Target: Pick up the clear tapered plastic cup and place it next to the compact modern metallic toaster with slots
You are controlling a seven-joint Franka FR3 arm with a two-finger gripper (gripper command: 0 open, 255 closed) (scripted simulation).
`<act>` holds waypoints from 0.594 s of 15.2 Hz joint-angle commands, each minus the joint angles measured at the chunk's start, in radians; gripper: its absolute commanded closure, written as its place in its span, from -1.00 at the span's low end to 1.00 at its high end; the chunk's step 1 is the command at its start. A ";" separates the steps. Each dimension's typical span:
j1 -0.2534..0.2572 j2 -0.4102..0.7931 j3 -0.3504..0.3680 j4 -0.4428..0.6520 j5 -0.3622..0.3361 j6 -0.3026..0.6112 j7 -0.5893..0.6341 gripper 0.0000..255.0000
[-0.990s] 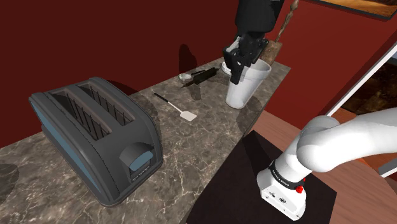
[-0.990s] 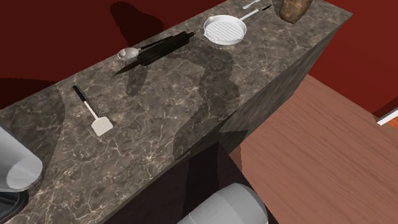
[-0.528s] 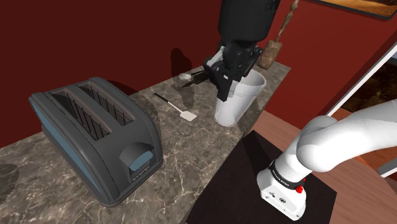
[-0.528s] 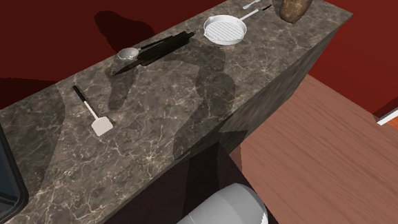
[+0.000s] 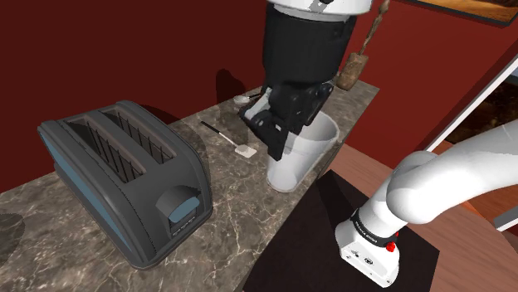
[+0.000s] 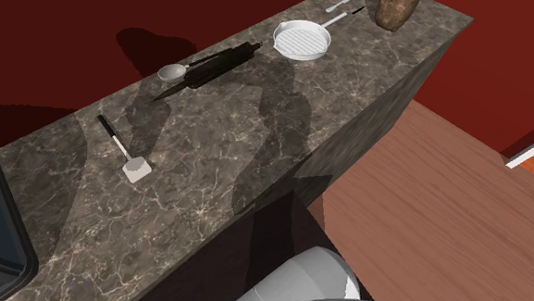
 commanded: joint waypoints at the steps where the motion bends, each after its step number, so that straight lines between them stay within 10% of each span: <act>1: 0.004 -0.010 -0.002 -0.036 0.006 0.028 -0.005 1.00; 9: 0.020 -0.045 0.001 -0.168 0.029 0.131 -0.020 1.00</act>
